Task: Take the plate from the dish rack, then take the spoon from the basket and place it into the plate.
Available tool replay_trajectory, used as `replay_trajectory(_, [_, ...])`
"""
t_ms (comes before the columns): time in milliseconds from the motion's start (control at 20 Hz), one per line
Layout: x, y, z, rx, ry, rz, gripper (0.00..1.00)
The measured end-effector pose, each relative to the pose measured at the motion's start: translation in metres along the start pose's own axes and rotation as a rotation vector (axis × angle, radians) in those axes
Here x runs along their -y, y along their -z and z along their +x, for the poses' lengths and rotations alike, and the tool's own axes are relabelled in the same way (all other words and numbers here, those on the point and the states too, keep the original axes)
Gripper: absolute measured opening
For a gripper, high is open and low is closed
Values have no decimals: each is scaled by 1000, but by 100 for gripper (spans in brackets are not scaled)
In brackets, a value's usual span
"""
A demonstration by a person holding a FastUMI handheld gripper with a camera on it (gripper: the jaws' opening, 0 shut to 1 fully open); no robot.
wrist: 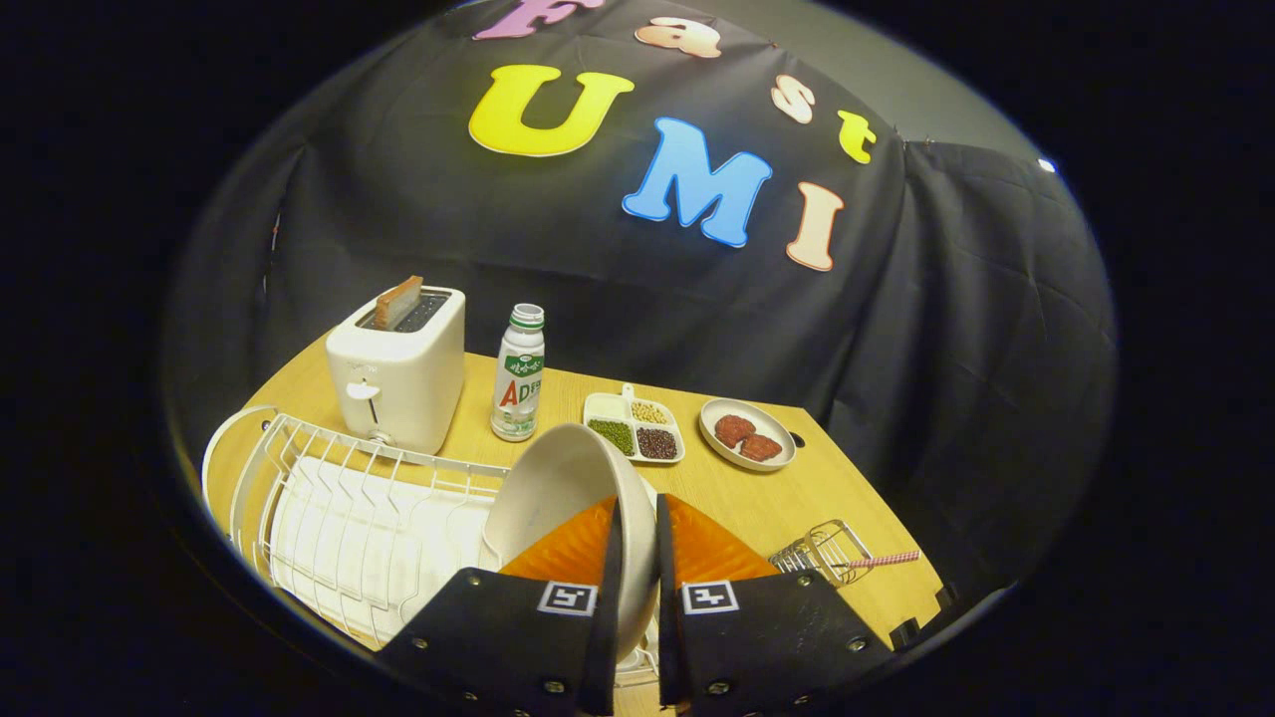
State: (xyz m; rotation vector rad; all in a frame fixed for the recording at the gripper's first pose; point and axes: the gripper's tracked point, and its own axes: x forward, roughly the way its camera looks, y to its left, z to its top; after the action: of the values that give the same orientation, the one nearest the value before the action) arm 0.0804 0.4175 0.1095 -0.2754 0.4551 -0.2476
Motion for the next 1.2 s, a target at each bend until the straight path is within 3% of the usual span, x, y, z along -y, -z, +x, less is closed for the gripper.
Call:
replay_trajectory(100, [6, 0, 6, -16, 20, -34, 17])
replay_trajectory(150, [4, 0, 9, -22, 27, -48, 11])
replay_trajectory(650, [-6, -23, -1, 23, 97, -171, 10])
replay_trajectory(700, [-4, -22, 2, 20, 102, -190, 2])
replay_trajectory(1200, [2, -43, -4, 60, 150, -292, 2])
